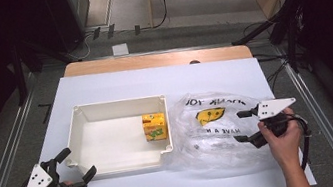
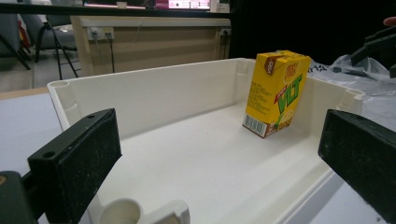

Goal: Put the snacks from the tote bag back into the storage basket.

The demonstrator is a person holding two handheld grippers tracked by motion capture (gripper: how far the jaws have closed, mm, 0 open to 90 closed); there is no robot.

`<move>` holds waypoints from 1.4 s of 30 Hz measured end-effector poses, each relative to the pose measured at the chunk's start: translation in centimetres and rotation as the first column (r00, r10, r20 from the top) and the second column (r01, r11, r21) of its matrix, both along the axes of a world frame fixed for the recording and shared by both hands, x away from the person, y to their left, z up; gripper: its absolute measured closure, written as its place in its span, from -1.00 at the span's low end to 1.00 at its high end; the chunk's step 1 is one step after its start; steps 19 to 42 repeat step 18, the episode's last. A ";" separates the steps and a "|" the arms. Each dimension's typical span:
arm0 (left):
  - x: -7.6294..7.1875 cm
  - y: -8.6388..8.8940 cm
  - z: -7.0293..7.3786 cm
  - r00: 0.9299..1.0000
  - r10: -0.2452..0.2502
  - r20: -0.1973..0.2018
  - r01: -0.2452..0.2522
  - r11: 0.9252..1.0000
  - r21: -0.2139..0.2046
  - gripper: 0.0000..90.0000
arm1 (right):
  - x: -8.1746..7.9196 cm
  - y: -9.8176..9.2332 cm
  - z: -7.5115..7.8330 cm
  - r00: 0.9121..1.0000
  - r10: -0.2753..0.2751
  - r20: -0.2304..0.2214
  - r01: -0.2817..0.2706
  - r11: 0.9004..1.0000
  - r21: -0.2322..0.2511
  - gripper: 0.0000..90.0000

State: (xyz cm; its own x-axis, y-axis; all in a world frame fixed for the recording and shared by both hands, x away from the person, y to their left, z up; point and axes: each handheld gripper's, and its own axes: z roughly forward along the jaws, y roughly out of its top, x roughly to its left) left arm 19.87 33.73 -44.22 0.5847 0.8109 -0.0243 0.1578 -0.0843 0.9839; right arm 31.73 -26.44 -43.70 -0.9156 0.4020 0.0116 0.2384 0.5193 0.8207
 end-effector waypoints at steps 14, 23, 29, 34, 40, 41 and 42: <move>0.0 0.0 0.0 1.000 0.004 -0.001 -0.004 1.000 0.001 -1.00 | -1.8 -2.1 -1.3 0.999 -0.030 0.023 0.028 0.997 0.076 -0.59; 0.0 -0.1 0.0 1.000 0.006 -0.002 -0.006 1.000 0.003 -1.00 | -2.3 -2.4 -1.8 0.999 -0.039 0.029 0.035 0.994 0.100 -0.59; 0.0 -0.1 0.0 1.000 0.006 -0.002 -0.006 1.000 0.003 -1.00 | -2.3 -2.4 -1.8 0.999 -0.039 0.029 0.035 0.994 0.100 -0.59; 0.0 -0.1 0.0 1.000 0.006 -0.002 -0.006 1.000 0.003 -1.00 | -2.3 -2.4 -1.8 0.999 -0.039 0.029 0.035 0.994 0.100 -0.59; 0.0 -0.1 0.0 1.000 0.006 -0.002 -0.006 1.000 0.003 -1.00 | -2.3 -2.4 -1.8 0.999 -0.039 0.029 0.035 0.994 0.100 -0.59; 0.0 -0.1 0.0 1.000 0.006 -0.002 -0.006 1.000 0.003 -1.00 | -2.3 -2.4 -1.8 0.999 -0.039 0.029 0.035 0.994 0.100 -0.59; 0.0 -0.1 0.0 1.000 0.006 -0.002 -0.006 1.000 0.003 -1.00 | -2.3 -2.4 -1.8 0.999 -0.039 0.029 0.035 0.994 0.100 -0.59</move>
